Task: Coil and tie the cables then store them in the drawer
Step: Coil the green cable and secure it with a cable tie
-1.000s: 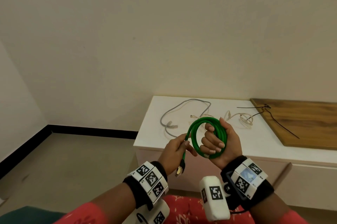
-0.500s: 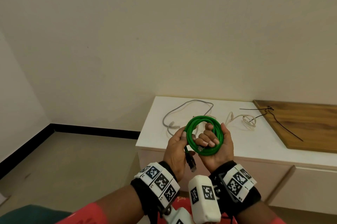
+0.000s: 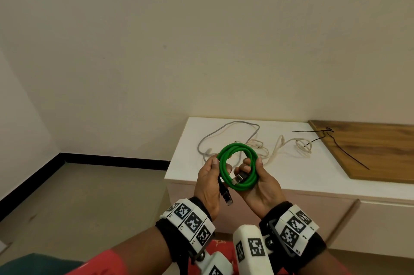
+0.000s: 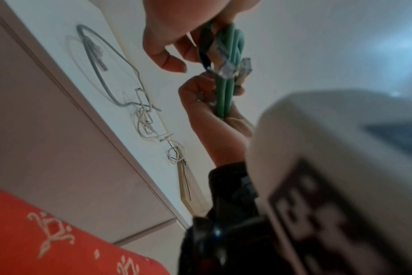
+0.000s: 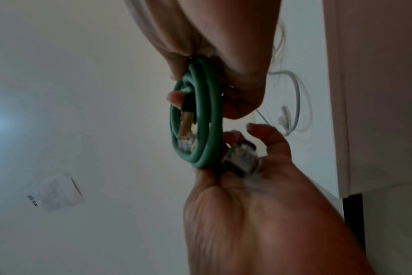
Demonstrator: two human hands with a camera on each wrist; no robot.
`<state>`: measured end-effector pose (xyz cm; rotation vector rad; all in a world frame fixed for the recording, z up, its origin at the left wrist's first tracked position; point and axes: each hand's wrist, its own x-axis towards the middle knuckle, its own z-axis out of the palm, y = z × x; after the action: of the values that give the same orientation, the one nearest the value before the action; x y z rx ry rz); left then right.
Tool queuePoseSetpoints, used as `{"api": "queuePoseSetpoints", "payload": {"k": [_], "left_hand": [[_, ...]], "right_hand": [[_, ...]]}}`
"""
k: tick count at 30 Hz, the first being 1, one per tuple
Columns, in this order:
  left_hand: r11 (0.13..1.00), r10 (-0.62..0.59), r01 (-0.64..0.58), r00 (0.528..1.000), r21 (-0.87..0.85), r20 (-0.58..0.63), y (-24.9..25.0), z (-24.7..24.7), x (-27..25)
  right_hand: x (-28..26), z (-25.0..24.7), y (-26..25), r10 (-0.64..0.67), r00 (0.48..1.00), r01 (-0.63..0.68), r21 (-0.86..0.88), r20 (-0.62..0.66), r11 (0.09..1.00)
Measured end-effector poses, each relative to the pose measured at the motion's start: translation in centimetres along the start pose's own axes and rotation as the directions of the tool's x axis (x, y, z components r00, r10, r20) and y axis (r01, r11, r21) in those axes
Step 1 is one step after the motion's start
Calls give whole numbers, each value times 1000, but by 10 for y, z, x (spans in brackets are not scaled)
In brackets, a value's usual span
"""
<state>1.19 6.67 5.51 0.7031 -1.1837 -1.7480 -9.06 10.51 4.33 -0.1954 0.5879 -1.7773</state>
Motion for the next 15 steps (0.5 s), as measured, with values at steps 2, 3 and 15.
{"api": "queuePoseSetpoints", "payload": {"k": [2, 3, 15], "left_hand": [[999, -12, 9, 999, -43, -53, -1, 0, 1], [997, -22, 17, 997, -78, -69, -2, 1, 1], [925, 251, -241, 968, 292, 4, -12, -4, 5]], "right_hand": [[-1, -2, 10, 26, 1000, -26, 10, 2, 1000], [-2, -3, 14, 38, 999, -38, 7, 27, 999], [-9, -3, 16, 59, 998, -59, -92, -1, 994]]}}
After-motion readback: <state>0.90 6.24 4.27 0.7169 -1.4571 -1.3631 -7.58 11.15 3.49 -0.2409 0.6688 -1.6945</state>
